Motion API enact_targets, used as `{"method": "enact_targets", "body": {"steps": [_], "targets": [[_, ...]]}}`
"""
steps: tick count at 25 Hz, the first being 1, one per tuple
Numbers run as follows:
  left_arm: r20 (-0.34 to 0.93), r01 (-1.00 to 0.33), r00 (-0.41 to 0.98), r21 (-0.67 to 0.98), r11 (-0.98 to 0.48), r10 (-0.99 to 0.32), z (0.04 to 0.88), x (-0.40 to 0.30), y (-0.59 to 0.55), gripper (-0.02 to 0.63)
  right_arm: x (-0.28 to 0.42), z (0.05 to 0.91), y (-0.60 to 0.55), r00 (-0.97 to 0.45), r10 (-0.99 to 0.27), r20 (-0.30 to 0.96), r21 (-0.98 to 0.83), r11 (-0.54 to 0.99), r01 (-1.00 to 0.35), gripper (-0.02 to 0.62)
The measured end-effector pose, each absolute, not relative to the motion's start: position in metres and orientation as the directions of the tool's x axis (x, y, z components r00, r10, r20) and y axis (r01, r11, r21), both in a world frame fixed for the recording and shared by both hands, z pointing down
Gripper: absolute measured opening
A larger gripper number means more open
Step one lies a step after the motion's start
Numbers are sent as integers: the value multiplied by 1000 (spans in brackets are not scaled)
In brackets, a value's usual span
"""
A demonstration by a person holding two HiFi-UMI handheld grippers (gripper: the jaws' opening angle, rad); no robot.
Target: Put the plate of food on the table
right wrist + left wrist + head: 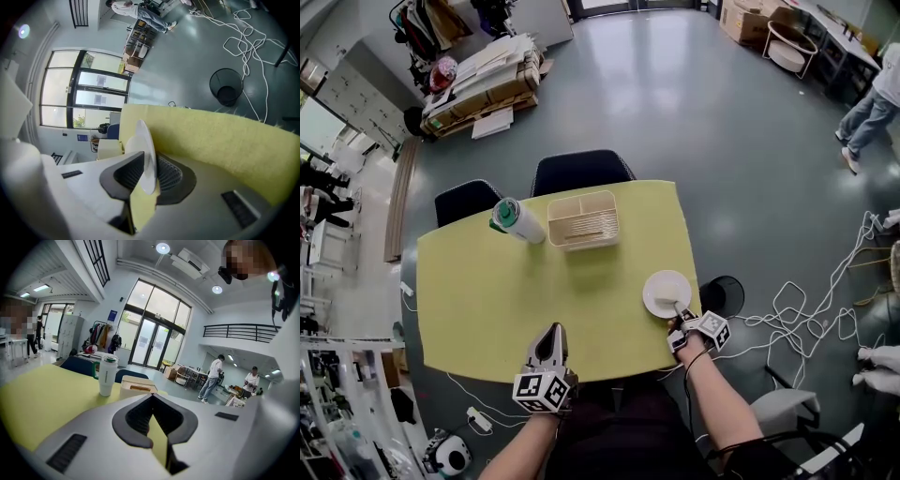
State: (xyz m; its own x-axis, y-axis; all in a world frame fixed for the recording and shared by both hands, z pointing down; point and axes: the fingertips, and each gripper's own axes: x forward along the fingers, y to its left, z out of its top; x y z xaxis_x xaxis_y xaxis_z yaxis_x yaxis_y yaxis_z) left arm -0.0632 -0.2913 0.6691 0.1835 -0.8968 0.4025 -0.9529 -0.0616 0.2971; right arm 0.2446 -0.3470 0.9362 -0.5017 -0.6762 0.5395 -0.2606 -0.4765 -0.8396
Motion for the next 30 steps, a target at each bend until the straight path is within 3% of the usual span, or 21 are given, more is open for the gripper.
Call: {"method": "enact_targets", "body": {"steps": [9,24,30], "targets": [[410,-953,190,294,-67,-892,673,-66,-293,9,253,925,-339,-422,-615,667,-745,-566,-354,155],[429,-954,205,287,-83,-880,685,-79,-286,9,254,934,-312,-386,-592,708,-706,-587,-395,155],[412,-952,223,286,-107,-883,674,-87,-285,9,254,892,-314,-376,-628,682,-716,-466,-520,145]]}}
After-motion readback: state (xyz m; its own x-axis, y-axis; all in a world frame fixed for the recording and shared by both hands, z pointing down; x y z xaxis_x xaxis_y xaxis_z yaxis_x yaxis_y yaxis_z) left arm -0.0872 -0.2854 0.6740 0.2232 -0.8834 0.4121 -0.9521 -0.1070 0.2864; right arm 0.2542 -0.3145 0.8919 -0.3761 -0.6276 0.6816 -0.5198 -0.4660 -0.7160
